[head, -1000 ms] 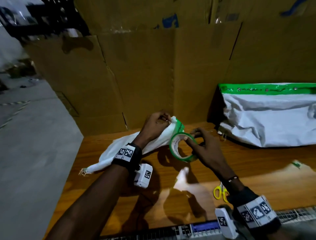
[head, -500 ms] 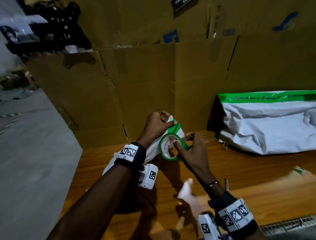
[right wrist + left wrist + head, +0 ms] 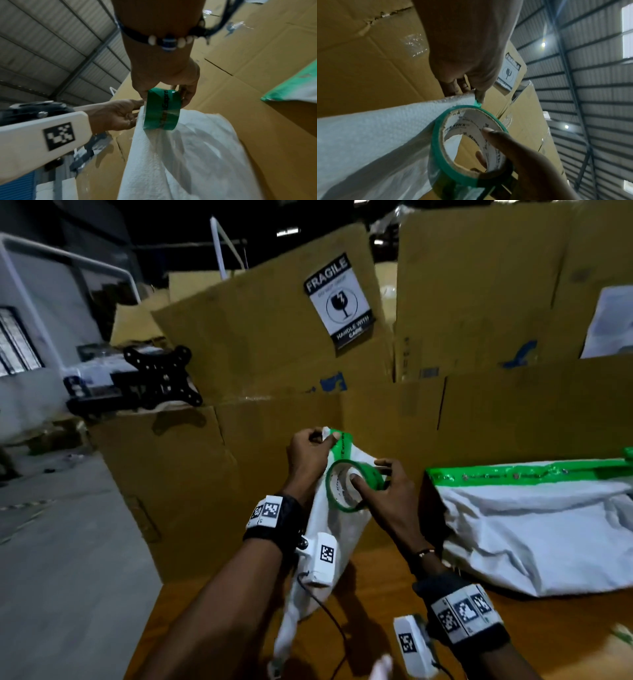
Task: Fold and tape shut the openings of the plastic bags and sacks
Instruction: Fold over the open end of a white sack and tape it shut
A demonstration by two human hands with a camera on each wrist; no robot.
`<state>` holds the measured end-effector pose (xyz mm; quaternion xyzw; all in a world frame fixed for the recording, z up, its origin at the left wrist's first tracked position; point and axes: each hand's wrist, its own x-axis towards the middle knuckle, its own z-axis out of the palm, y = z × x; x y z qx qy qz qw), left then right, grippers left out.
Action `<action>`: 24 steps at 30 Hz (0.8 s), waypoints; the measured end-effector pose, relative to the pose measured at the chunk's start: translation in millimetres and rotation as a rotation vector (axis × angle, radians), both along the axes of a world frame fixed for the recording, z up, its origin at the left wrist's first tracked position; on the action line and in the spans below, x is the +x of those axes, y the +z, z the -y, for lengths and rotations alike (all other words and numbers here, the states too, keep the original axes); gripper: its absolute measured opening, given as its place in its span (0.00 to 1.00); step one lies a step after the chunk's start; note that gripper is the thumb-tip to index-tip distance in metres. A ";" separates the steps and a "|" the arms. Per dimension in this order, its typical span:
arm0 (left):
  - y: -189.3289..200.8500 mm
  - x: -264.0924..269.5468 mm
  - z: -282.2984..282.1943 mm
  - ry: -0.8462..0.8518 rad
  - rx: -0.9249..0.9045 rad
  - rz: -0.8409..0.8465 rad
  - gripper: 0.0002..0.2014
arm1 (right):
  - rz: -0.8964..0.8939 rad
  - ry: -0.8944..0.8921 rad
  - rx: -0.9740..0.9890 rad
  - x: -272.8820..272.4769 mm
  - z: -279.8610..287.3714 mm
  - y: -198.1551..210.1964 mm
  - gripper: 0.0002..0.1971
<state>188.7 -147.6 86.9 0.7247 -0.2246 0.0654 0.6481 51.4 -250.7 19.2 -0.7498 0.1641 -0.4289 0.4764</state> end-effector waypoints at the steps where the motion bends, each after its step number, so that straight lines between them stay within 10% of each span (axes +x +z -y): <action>1: 4.5 0.5 -4.1 0.028 -0.054 0.010 0.07 | 0.010 0.022 -0.001 2.9 0.4 6.8 0.29; 14: -137.8 -22.0 -154.7 0.271 -0.622 -0.498 0.03 | -0.167 0.470 -0.076 32.2 -93.9 -92.9 0.42; 24: -282.9 -60.6 -297.7 0.517 -0.098 -0.603 0.08 | -0.387 0.686 -0.143 24.1 -186.9 -194.8 0.44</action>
